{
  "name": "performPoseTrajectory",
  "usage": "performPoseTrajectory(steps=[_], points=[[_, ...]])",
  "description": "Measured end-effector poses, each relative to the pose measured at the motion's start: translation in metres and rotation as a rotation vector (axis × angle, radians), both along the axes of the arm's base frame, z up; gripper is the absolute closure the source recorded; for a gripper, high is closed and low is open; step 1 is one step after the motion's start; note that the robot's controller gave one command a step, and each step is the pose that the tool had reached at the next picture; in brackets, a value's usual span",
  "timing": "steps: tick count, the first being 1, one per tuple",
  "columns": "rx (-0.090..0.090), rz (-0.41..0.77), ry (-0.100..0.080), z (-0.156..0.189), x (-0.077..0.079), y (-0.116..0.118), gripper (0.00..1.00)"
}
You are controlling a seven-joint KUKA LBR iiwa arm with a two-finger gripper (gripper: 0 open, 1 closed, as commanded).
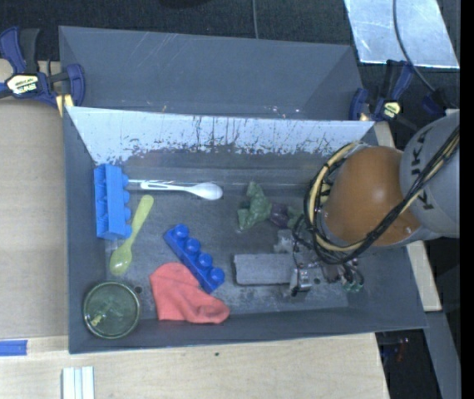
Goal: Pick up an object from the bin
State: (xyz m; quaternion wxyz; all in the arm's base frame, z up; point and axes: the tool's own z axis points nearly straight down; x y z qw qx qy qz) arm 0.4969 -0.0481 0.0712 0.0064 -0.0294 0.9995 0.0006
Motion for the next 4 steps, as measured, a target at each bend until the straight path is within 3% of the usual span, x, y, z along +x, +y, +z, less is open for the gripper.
performPoseTrajectory(steps=[2, 4], points=[[-0.001, 0.001, -0.003, 0.003, 0.000, 0.000, 1.00], [-0.001, 0.003, -0.005, 0.034, 0.001, 0.000, 1.00]])
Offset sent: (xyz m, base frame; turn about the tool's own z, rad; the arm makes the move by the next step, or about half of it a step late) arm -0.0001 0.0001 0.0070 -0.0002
